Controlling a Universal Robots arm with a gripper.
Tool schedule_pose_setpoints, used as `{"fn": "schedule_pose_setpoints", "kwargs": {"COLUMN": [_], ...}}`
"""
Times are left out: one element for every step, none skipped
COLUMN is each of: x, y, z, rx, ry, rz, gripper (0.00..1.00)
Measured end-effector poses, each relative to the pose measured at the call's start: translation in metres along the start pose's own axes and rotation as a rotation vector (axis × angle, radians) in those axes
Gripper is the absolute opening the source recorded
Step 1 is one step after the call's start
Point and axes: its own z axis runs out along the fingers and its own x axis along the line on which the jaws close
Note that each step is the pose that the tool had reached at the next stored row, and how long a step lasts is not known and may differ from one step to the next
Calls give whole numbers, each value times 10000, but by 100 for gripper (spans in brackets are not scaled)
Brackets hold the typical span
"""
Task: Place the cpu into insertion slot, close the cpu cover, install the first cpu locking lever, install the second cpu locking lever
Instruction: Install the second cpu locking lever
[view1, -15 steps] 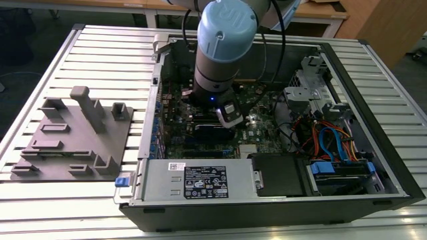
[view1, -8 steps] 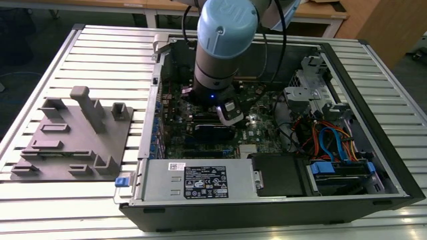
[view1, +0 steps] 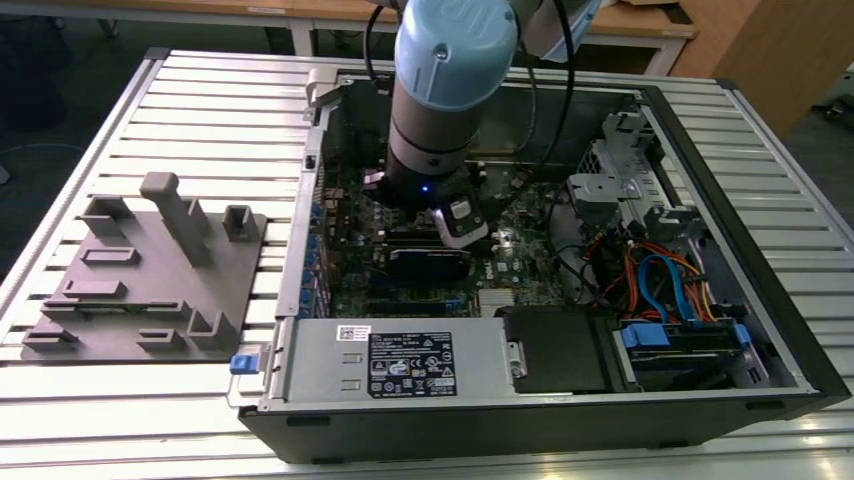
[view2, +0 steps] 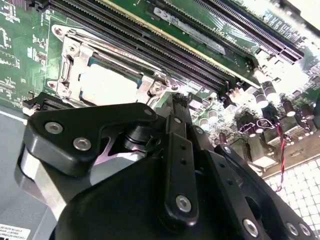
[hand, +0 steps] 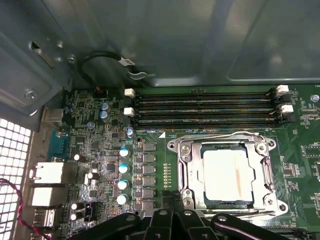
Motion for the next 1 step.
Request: {"fn": "schedule_pose_setpoints", "kwargs": {"x": [0], "y": [0], "z": [0], "rx": [-1], "ry": [0], "rz": [0], "gripper": [11]}}
